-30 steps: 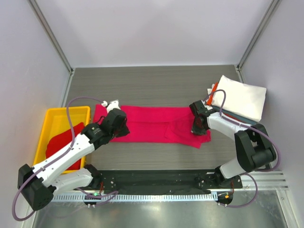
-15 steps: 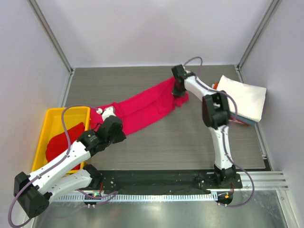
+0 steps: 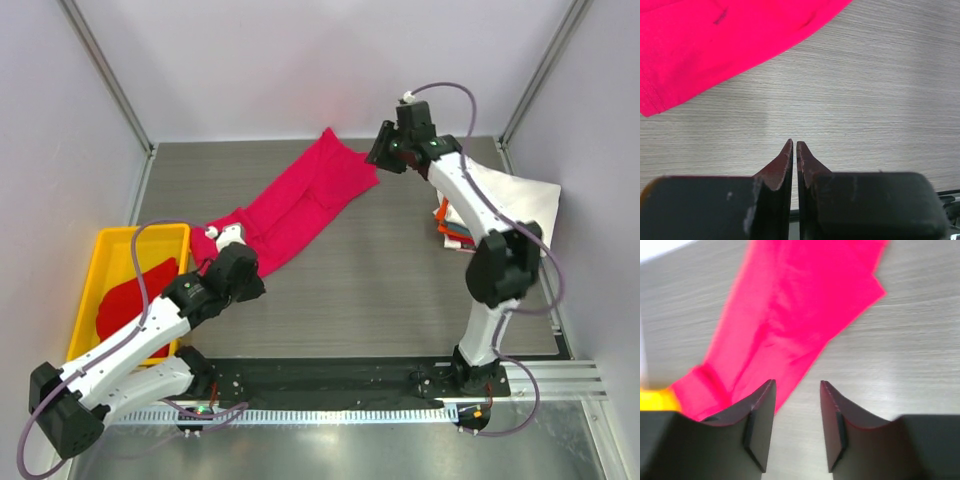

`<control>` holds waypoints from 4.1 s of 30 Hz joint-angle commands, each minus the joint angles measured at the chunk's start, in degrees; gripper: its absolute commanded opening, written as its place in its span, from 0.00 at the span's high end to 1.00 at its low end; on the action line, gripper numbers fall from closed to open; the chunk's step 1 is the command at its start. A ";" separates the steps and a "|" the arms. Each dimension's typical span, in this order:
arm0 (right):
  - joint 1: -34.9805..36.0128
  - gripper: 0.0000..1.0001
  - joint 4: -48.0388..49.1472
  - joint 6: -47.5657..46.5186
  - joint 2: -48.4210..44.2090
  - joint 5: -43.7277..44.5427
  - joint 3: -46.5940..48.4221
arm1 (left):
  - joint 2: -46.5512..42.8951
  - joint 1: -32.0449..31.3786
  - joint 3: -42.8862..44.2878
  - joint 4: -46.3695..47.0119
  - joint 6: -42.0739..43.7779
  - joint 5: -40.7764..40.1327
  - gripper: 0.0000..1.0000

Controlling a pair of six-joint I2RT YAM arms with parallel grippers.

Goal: Fold and stack the t-shirts
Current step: Fold the tshirt

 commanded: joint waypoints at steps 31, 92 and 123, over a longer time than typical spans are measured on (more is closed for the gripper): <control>0.94 0.99 57.38 0.29 -36.40 -13.47 -78.48 | 36.33 14.49 13.94 -7.29 4.95 -15.20 1.00; 4.01 0.68 7.95 10.57 -64.53 -0.37 -76.83 | 29.25 -35.08 17.76 3.53 -22.73 -4.83 0.90; 42.58 0.59 -2.17 25.51 -55.50 9.10 -70.60 | -5.15 -29.89 -17.97 3.26 -33.01 1.23 0.52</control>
